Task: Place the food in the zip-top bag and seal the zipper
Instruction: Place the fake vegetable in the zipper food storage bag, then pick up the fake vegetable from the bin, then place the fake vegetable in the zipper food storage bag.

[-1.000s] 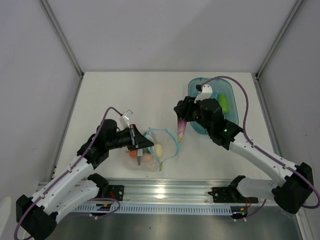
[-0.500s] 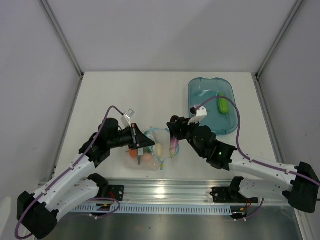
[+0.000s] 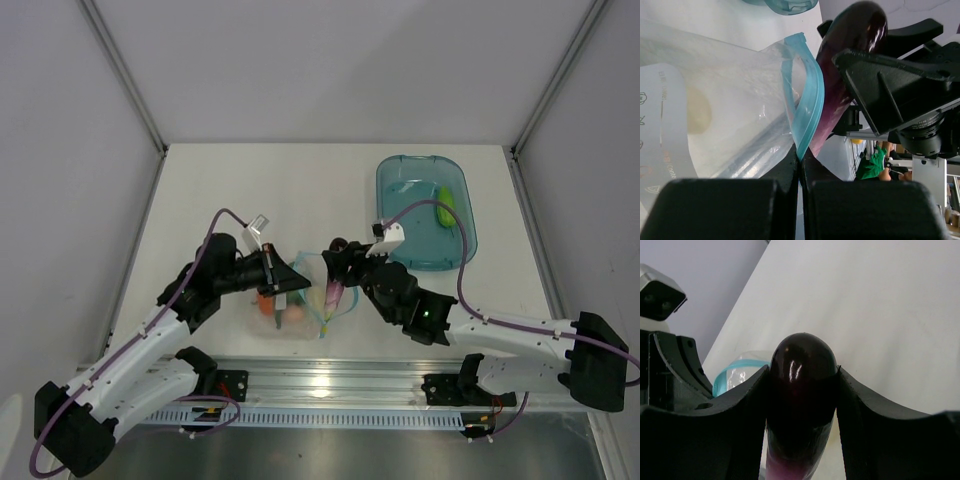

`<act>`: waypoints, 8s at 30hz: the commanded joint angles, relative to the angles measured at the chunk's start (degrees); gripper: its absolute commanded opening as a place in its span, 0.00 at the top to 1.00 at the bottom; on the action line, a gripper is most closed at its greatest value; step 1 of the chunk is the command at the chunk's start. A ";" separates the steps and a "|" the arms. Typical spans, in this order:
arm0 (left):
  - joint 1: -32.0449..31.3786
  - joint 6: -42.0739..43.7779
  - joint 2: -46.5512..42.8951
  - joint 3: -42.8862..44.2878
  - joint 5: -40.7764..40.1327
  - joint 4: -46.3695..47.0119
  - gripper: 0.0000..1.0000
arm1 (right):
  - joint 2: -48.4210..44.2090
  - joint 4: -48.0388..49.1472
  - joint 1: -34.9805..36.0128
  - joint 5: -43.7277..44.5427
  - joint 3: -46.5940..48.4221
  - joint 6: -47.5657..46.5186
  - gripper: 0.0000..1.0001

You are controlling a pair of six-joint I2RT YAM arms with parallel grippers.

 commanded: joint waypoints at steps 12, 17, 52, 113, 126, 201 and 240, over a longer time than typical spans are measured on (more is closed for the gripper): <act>0.37 0.08 1.66 3.96 1.65 2.04 0.99 | -3.92 6.12 2.01 -12.72 -6.84 -1.62 1.00; 0.29 0.08 1.75 4.04 2.01 2.12 0.99 | -2.79 6.04 2.01 -17.92 -6.58 -5.05 1.00; 0.37 0.69 -0.27 2.46 1.48 0.54 0.99 | 0.82 -16.20 -7.83 -34.54 6.78 -6.02 0.20; 0.37 0.52 -2.11 1.94 1.30 -0.16 0.99 | -0.14 -29.90 -14.42 -48.18 15.03 -15.51 0.73; 0.37 0.43 -3.43 0.35 1.48 0.19 0.99 | 1.16 -37.12 -37.53 -32.35 20.39 -6.83 0.49; 0.37 0.43 -4.75 0.44 -0.63 -2.88 0.99 | 35.99 -47.05 -49.07 -20.11 44.31 -14.63 1.00; 0.37 -0.01 -7.04 2.11 -3.45 -5.35 0.99 | -2.89 -46.70 -18.12 -70.05 17.06 -9.71 1.00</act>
